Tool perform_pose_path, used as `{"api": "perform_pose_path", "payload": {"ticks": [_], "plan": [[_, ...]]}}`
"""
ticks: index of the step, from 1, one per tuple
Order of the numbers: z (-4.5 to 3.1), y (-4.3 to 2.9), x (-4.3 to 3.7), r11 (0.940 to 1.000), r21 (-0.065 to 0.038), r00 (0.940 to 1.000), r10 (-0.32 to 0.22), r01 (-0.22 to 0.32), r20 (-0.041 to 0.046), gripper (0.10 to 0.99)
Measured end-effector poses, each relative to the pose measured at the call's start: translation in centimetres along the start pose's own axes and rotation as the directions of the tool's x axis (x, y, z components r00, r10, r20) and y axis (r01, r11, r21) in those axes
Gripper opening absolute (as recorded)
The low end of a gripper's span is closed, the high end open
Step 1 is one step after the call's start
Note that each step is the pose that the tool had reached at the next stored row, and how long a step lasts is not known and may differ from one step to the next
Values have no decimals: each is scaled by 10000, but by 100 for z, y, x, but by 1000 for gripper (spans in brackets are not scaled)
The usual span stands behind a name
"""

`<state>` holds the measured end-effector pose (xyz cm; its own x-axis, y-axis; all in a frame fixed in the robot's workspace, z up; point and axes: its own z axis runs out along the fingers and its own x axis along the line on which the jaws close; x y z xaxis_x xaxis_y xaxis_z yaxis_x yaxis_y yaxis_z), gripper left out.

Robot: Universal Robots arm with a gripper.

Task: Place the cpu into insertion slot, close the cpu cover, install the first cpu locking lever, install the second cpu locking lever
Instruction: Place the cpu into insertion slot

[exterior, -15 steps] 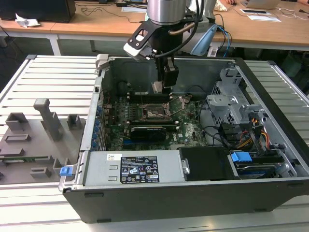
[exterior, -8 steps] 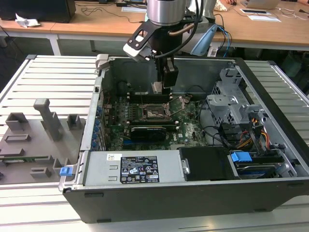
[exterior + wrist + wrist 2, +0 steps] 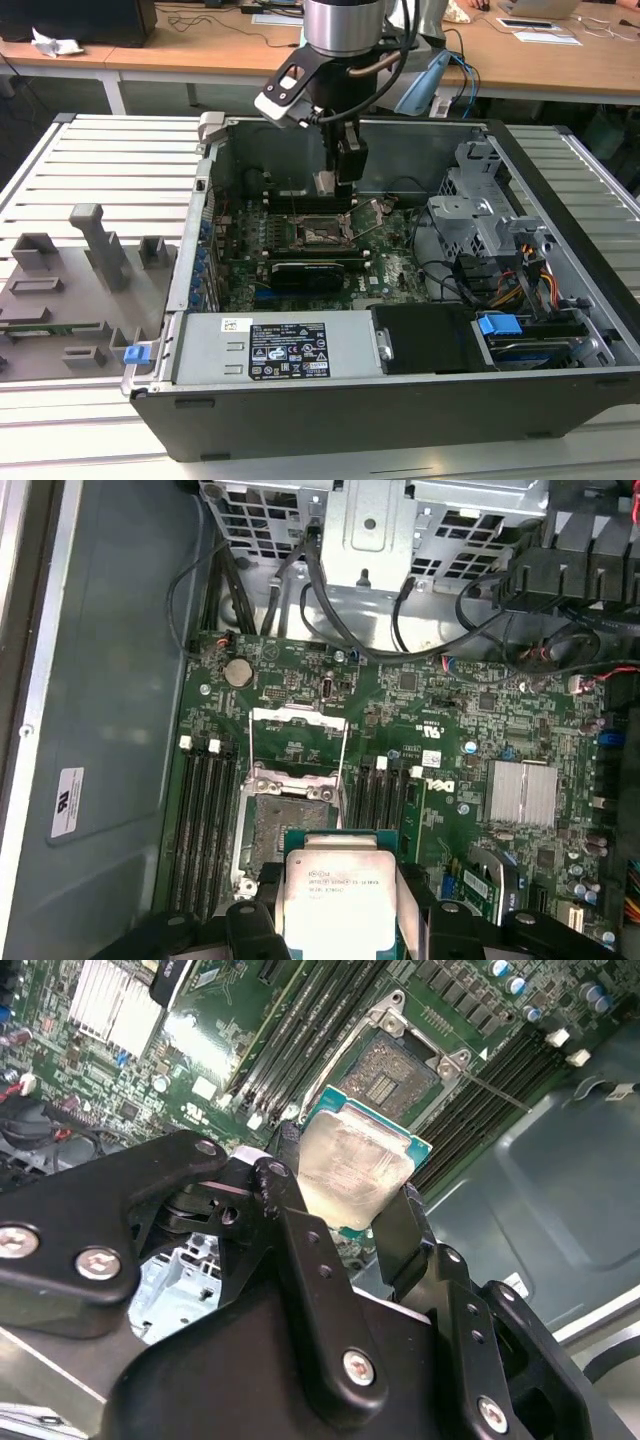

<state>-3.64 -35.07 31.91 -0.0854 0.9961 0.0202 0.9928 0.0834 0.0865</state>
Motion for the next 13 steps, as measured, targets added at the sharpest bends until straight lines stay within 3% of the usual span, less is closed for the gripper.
{"api": "perform_pose_path", "payload": {"ticks": [1, 2, 13], "plan": [[19, -2, -1, 9990, -9, 9990, 438, -438, 38, 533], [42, -4, -1, 9985, -12, 9985, 541, -541, 47, 533], [151, -13, -3, 9985, -6, 9985, 541, -541, 48, 533]]}}
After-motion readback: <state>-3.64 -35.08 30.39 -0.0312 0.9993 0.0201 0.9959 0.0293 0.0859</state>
